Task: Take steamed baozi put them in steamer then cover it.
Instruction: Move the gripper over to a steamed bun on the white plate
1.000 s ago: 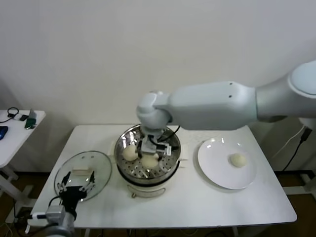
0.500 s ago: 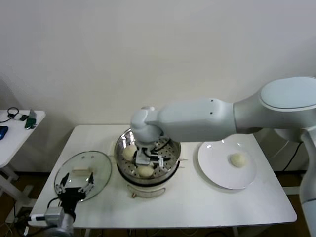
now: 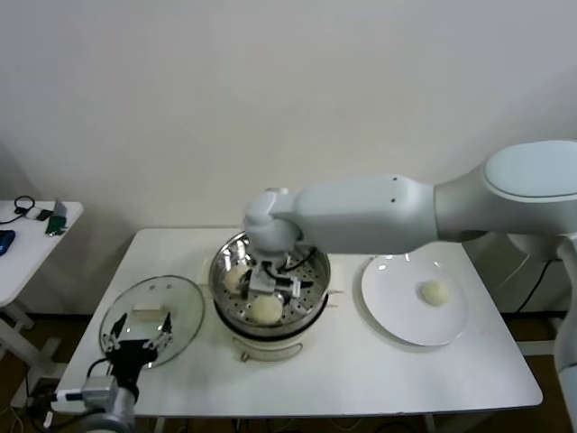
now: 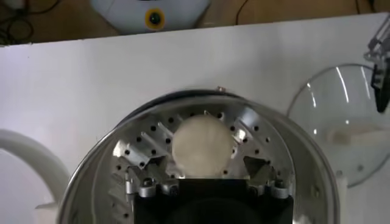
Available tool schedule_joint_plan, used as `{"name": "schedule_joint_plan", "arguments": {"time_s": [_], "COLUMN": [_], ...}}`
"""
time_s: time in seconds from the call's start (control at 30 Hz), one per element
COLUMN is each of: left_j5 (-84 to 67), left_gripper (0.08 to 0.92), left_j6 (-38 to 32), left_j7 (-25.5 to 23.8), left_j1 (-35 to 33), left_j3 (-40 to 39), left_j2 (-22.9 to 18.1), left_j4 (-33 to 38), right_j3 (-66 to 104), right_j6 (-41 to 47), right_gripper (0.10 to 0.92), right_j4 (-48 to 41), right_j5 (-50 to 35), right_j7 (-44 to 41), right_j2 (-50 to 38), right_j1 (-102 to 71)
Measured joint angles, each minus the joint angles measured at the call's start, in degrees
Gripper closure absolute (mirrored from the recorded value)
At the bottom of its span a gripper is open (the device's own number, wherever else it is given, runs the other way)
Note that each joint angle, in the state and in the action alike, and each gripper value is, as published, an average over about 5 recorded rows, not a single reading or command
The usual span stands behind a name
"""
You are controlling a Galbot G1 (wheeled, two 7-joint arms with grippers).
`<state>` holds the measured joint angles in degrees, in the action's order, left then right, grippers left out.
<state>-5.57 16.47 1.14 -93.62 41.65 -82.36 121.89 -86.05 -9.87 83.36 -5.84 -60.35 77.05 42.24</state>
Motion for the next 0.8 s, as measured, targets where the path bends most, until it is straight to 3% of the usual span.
{"name": "schedule_joint_plan", "arguments": {"time_s": [0.43, 0.8], "left_j5": [-0.2, 0.1], "left_gripper": [0.177, 0.177], "left_j6": [0.08, 0.01], "left_j7": [0.08, 0.07], "left_j1": [1.02, 1.44], "left_j3": [-0.49, -1.01], "left_j2": [-0.17, -0.31], "left_j4": [-0.78, -1.58], "right_j3": [-8.01, -8.87], "right_j6": [4.04, 8.07], "right_gripper": [0.203, 0.203], "right_j4": [-8.56, -12.27], "right_j5": [-18.91, -17.52], "right_j7": [-5.86, -3.89], "right_j2": [-16.91, -33.27], "right_j1": [11.64, 5.08]}}
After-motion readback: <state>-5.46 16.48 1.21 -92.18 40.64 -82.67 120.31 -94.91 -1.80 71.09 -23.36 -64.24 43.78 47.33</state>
